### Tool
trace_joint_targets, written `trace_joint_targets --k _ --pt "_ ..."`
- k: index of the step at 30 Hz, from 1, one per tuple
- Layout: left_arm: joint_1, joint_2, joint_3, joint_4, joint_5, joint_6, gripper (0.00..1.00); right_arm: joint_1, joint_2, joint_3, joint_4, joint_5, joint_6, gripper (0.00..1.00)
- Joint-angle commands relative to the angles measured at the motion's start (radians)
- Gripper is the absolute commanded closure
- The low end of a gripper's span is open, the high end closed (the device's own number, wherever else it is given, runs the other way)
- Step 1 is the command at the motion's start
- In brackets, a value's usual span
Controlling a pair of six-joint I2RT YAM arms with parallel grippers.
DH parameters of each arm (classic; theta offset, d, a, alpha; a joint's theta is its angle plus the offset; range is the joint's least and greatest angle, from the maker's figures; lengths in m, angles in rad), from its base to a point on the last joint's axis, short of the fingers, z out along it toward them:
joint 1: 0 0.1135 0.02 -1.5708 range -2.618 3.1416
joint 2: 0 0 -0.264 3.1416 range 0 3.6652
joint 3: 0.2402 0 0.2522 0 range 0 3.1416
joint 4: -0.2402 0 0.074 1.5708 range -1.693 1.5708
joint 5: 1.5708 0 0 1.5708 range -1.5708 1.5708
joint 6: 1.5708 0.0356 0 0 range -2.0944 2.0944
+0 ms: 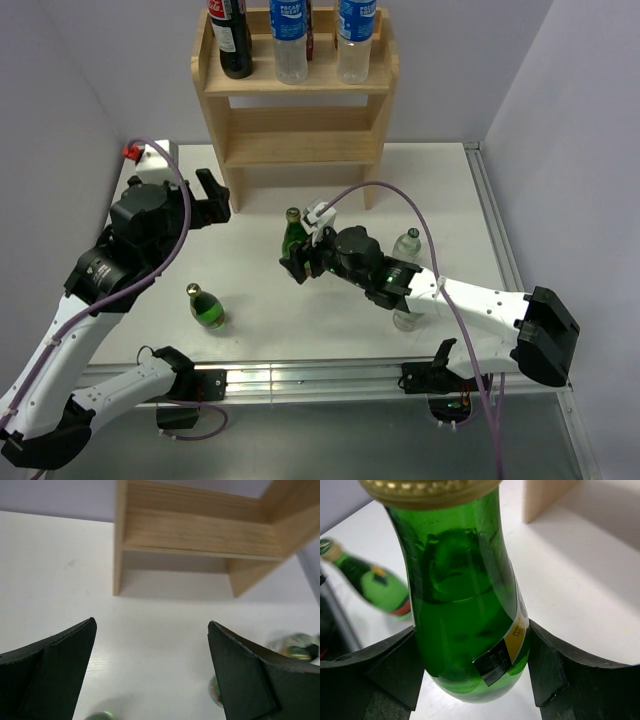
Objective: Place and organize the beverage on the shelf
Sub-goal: Pick up the drink from the center of the board, then place the drink on the shelf.
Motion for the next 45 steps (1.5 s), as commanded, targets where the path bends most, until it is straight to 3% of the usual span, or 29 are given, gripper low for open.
trace_joint_targets --k 1,9,21,45 --pt "0.002 -0.062 -0.093 0.083 -0.219 -0.020 0.00 -0.036 -0.031 0.066 0.232 0.143 0.011 1.00" --pt "0.014 -0.167 -0.291 0.168 -0.266 0.002 0.01 -0.166 0.053 0.183 0.239 0.188 -0.025 1.00" --pt "0.074 -0.260 -0.463 0.206 -0.185 0.007 0.00 -0.287 0.232 0.396 0.254 0.183 -0.083 1.00" --pt "0.097 -0.280 -0.501 0.237 -0.054 0.010 0.02 -0.309 0.535 0.782 0.159 0.148 -0.124 1.00"
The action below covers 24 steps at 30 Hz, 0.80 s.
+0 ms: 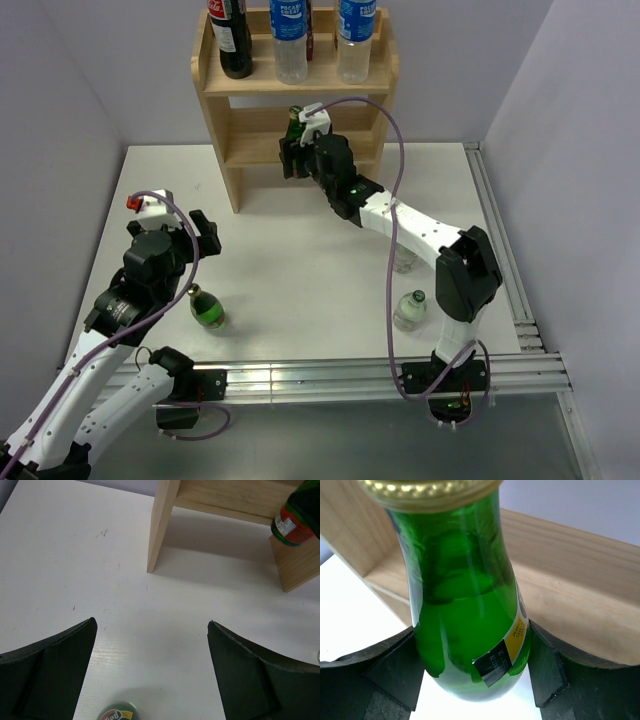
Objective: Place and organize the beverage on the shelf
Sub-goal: Place the drink on the shelf.
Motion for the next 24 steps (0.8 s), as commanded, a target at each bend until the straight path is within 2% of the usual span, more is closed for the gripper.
trace_joint_targets --k 1,11,24 --pt "0.005 -0.006 -0.001 0.044 0.026 0.008 0.02 -0.001 0.013 0.130 0.148 0.000 -0.013 1.00" --pt "0.005 -0.014 -0.003 0.047 0.037 0.011 0.02 -0.005 0.138 0.258 0.104 -0.019 0.000 1.00" --pt "0.007 -0.015 -0.001 0.048 0.059 0.014 0.02 0.002 0.254 0.311 0.162 -0.020 0.043 1.00"
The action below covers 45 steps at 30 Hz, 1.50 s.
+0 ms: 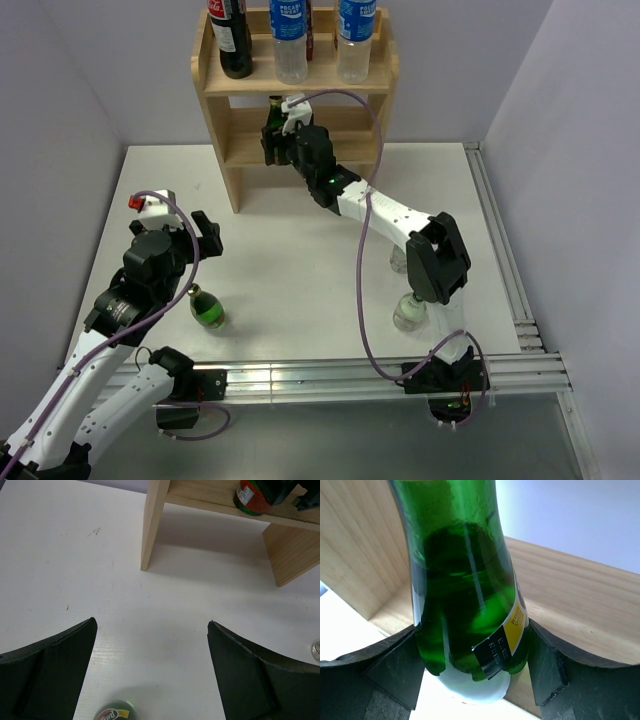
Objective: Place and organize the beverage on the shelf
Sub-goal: Place the drink on the shelf.
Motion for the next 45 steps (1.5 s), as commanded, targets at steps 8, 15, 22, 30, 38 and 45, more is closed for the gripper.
trace_joint_targets --k 8,15,22,30,38,45 --pt "0.005 -0.016 -0.003 0.049 0.038 0.014 0.02 0.017 0.108 0.090 0.180 0.012 0.051 1.00" --pt "0.005 -0.014 -0.003 0.053 0.058 0.014 0.02 0.029 0.143 0.067 0.261 0.024 0.058 1.00" --pt "0.005 -0.014 -0.004 0.054 0.078 0.016 0.02 0.040 0.177 0.033 0.356 0.054 0.060 1.00" --pt "0.005 -0.011 -0.003 0.056 0.092 0.019 0.02 0.062 0.219 0.060 0.341 0.057 0.018 1.00" --pt "0.006 -0.013 -0.003 0.056 0.098 0.020 0.02 0.074 0.266 0.112 0.319 0.052 -0.021 0.95" --pt "0.006 -0.011 -0.004 0.057 0.108 0.020 0.03 0.079 0.317 0.142 0.352 0.066 -0.021 0.93"
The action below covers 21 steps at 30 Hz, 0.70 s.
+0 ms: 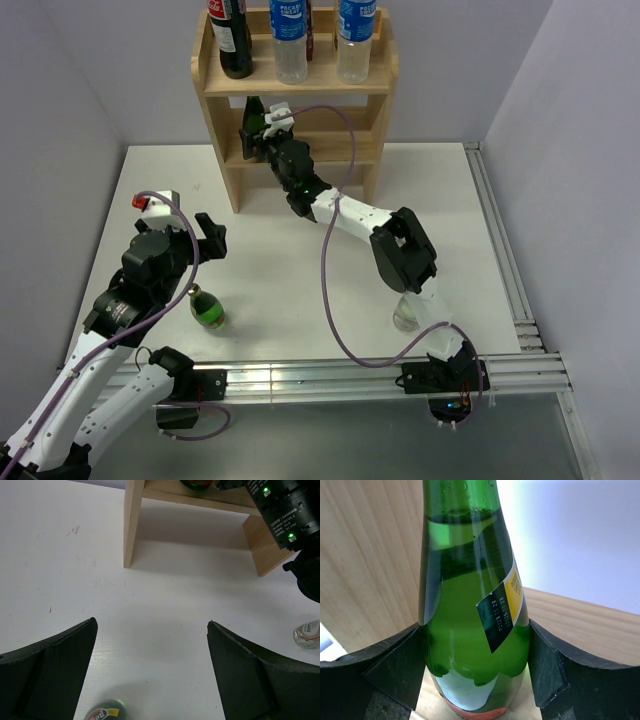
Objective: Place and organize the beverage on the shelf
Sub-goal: Place the drink on the shelf.
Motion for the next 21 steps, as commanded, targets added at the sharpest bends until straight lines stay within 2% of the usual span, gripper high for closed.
trace_joint_targets --k 1,18,21 --pt "0.005 -0.007 -0.004 0.052 0.020 0.020 0.02 0.021 0.080 0.015 -0.030 0.015 0.033 0.93" --pt "0.005 -0.019 -0.007 0.052 0.039 0.023 0.03 0.021 0.200 0.147 -0.056 0.026 -0.007 0.91" --pt "0.005 -0.019 -0.005 0.052 0.040 0.023 0.03 0.021 0.209 0.170 -0.076 0.031 -0.010 0.86"
